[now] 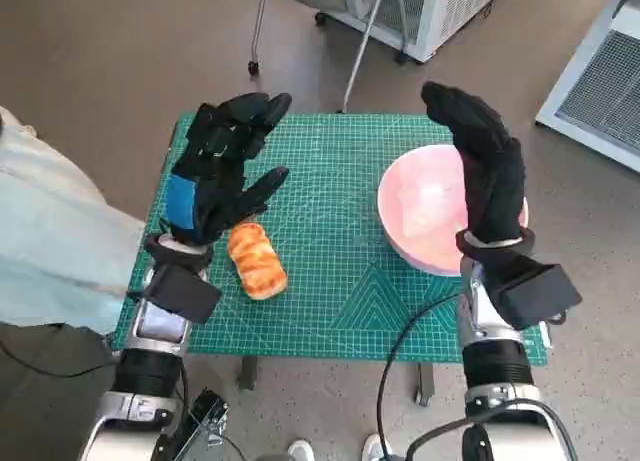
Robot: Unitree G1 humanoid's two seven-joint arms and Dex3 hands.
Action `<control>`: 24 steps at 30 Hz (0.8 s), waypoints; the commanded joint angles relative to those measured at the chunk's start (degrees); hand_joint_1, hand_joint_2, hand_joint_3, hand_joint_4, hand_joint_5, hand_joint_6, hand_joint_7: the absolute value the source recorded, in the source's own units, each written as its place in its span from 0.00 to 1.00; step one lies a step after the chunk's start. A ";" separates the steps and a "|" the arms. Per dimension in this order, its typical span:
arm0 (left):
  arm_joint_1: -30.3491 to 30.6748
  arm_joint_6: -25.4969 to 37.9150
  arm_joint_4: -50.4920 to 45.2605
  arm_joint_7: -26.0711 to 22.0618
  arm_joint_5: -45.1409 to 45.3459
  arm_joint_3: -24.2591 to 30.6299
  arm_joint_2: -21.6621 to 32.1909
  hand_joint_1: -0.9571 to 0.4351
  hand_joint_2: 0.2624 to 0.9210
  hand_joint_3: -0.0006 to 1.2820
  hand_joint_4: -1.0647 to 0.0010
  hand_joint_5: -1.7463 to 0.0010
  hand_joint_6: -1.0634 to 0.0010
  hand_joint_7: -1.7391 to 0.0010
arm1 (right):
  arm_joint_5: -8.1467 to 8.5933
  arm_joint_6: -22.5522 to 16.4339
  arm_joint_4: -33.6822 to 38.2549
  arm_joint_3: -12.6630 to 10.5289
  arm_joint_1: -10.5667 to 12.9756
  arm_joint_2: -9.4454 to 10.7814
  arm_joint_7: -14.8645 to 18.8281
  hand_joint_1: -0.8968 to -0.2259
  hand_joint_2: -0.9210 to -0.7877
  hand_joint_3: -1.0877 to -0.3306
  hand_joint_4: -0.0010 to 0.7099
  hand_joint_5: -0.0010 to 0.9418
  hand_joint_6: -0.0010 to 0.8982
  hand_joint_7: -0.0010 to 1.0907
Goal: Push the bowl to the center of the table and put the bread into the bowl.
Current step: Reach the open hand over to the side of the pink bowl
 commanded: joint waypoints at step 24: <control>-1.24 -0.91 1.24 0.25 -0.53 0.21 -0.15 0.57 1.00 0.20 0.57 0.91 0.73 0.58 | 0.36 0.90 0.05 -0.32 1.81 -0.29 -0.22 0.69 0.03 0.59 0.67 0.00 0.18 0.76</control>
